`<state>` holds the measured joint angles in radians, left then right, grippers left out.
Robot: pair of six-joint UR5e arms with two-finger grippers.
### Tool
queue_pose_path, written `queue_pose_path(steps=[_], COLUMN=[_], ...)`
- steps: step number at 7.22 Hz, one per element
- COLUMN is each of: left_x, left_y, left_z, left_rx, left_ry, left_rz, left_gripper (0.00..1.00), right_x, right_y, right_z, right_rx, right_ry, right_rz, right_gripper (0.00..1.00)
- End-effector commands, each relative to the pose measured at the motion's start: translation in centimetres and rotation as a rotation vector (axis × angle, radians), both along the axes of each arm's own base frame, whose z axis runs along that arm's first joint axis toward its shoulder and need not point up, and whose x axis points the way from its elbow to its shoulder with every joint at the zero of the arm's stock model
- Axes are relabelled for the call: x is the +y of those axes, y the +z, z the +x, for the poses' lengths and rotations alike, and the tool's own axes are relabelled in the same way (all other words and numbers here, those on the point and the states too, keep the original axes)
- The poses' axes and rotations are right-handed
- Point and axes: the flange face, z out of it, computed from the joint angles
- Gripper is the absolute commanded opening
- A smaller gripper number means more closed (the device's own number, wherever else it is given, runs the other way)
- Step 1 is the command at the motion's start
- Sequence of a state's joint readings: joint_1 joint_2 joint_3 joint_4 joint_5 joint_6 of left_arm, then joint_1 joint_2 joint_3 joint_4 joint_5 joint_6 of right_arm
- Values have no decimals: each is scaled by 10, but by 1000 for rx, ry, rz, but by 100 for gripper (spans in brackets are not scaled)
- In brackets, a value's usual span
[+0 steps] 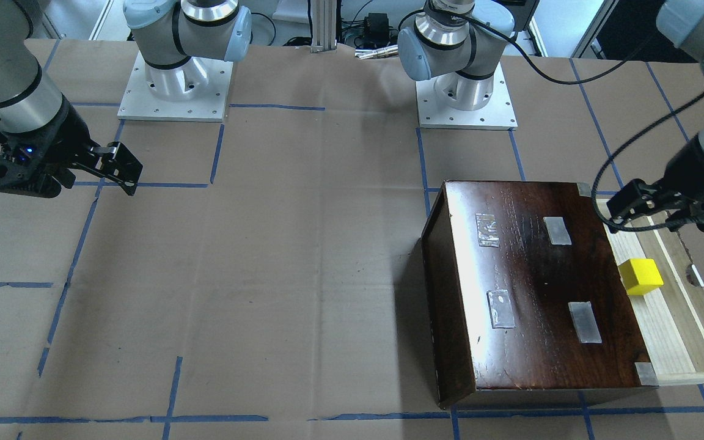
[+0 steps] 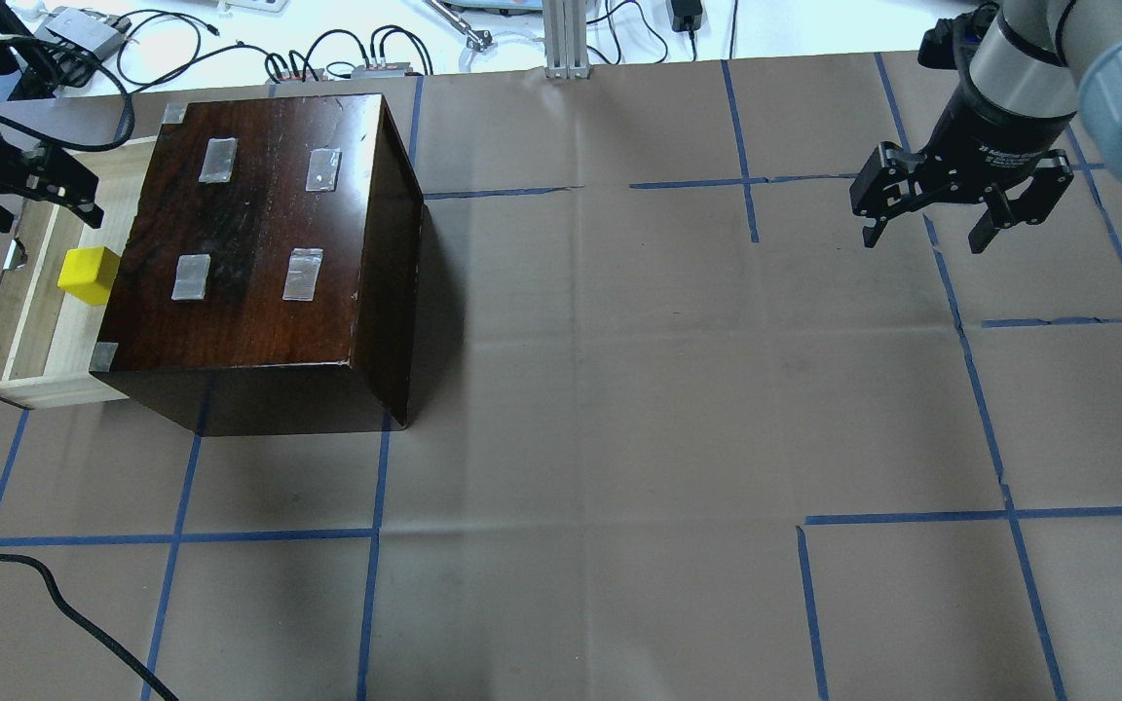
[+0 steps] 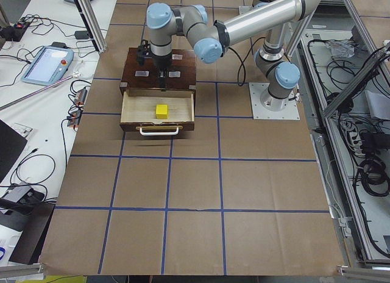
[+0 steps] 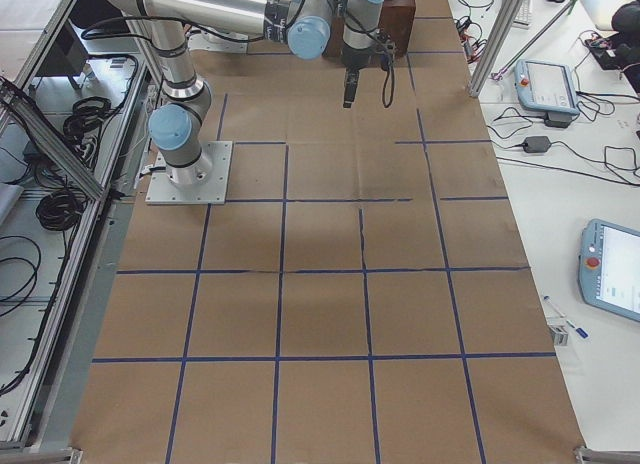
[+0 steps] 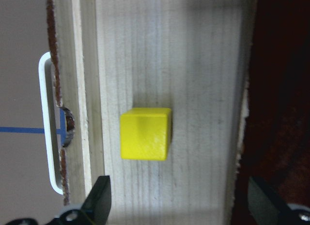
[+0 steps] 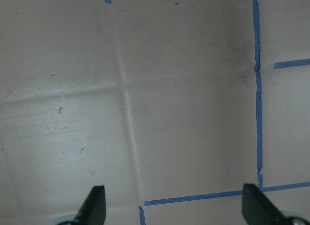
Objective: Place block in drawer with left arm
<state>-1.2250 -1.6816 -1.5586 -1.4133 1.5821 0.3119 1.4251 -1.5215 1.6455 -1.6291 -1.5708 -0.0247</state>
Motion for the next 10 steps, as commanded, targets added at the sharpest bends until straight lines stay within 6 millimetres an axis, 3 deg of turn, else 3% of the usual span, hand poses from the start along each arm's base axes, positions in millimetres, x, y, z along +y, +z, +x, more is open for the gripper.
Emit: queue_pose_path(steps=[1, 2, 3, 4, 6, 10], left_x=[32, 46, 55, 56, 65, 57], left_y=[29, 30, 28, 24, 23, 21], left_z=[-122, -168, -197, -205, -203, -203], left_rx=[10, 16, 18, 23, 14, 6], left_ry=[-10, -14, -25, -43, -41, -44], left_rz=[-18, 9, 27, 35, 85, 83], left_gripper=[99, 99, 99, 99, 99, 99], right_x=[0, 0, 0, 0, 0, 0], right_y=[0, 1, 0, 1, 0, 1], right_z=[0, 0, 0, 0, 0, 0], right_rx=[0, 0, 0, 0, 0, 0], right_ry=[1, 1, 0, 0, 1, 1], right_rz=[0, -1, 0, -1, 0, -1], right_gripper=[100, 100, 100, 100, 100, 100])
